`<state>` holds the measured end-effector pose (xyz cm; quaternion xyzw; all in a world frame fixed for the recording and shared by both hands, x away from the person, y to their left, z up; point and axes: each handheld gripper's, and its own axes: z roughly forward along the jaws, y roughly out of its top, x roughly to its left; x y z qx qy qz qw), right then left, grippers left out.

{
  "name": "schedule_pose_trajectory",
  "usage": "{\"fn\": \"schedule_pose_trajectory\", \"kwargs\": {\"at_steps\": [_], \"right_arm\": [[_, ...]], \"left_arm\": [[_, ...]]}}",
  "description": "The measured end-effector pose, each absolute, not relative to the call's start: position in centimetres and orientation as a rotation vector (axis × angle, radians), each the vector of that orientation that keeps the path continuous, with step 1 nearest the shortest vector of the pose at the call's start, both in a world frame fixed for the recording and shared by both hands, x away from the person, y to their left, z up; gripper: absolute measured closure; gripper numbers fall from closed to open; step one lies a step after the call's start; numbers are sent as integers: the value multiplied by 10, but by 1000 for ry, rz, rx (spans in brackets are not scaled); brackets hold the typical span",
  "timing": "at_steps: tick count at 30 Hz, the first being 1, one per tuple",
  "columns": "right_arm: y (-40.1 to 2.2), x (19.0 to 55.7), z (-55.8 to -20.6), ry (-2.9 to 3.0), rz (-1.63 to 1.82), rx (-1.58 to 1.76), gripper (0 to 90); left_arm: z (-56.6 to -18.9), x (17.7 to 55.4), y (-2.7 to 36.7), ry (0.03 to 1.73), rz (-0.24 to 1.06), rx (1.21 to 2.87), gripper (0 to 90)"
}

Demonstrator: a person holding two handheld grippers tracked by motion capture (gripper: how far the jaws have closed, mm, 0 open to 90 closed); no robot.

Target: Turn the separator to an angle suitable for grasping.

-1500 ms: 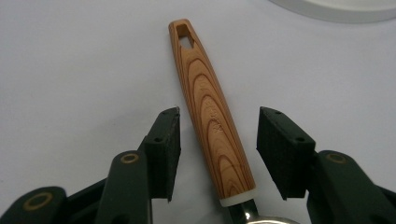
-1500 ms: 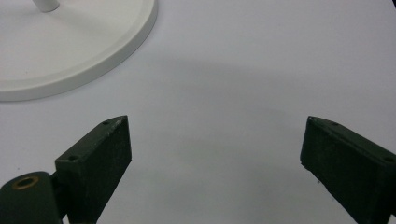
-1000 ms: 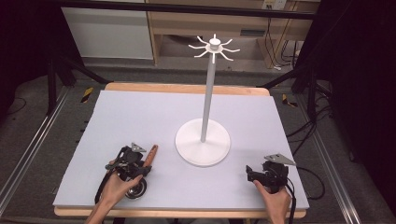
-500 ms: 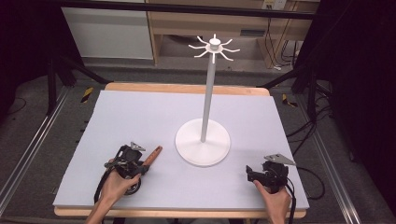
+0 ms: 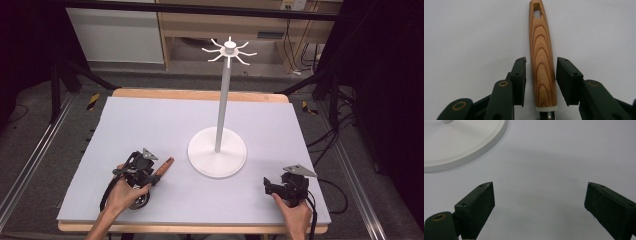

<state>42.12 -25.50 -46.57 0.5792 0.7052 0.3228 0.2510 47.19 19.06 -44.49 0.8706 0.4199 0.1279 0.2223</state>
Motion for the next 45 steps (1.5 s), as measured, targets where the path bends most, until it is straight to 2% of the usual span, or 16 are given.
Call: {"fn": "schedule_pose_trajectory", "kwargs": {"at_steps": [21, 33, 45], "right_arm": [[-256, 423, -465, 1926, 879, 1578, 98], [-256, 424, -466, 1933, 872, 1576, 98], [-254, 424, -466, 1933, 876, 1575, 98]], "left_arm": [[-451, 497, 176, 1161, 282, 2484, 635], [-452, 502, 176, 1177, 246, 2477, 633], [-451, 502, 172, 1216, 262, 2489, 660]]}}
